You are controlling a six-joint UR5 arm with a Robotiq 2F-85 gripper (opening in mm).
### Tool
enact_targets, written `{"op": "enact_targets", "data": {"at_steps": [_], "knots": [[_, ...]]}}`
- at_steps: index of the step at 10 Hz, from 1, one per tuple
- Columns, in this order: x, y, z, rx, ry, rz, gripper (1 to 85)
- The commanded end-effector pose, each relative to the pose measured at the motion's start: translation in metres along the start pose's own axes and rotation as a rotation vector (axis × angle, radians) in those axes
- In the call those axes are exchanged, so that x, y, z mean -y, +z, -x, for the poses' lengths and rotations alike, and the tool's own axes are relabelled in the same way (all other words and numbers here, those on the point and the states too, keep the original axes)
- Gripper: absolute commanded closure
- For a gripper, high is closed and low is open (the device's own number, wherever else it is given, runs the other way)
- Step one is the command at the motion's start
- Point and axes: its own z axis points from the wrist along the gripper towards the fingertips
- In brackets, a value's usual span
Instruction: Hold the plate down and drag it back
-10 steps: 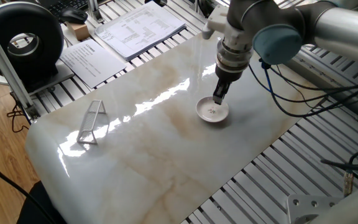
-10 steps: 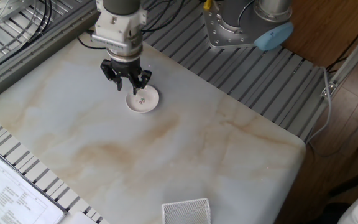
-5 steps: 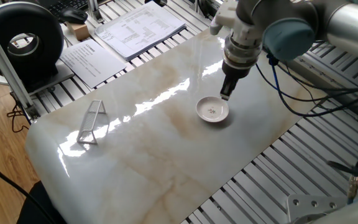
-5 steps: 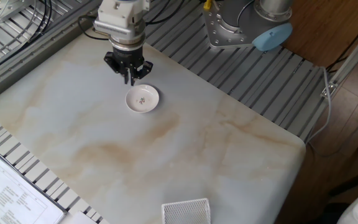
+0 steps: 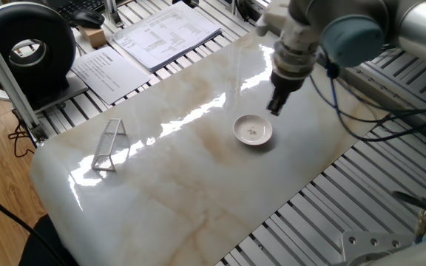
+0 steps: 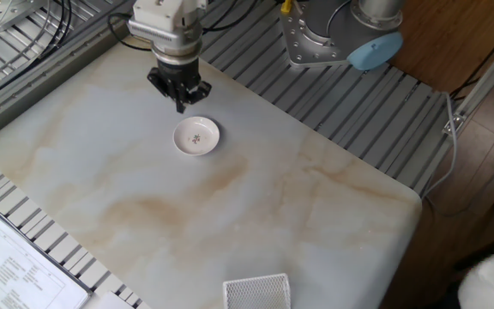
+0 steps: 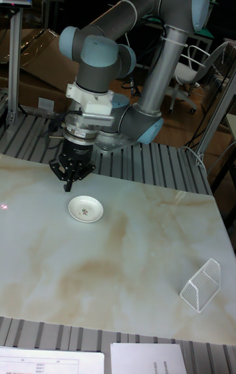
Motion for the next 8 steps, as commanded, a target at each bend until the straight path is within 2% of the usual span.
{"op": "enact_targets", "data": {"at_steps": [1,2,3,4,5,6,8], "knots": [[0.042,0.01,-0.047,0.03,-0.08,-0.055,84.7],[0.021,0.012,-0.047,0.038,-0.001,0.022,84.7],[0.021,0.012,-0.047,0.036,0.04,0.021,84.7],[0.026,0.012,-0.047,0.04,0.076,0.001,84.7],[0.038,0.01,-0.053,0.009,0.079,-0.041,84.7],[0.047,0.003,-0.064,-0.009,0.068,-0.035,84.7],[0.053,-0.01,-0.076,-0.015,0.047,-0.029,84.7]]}}
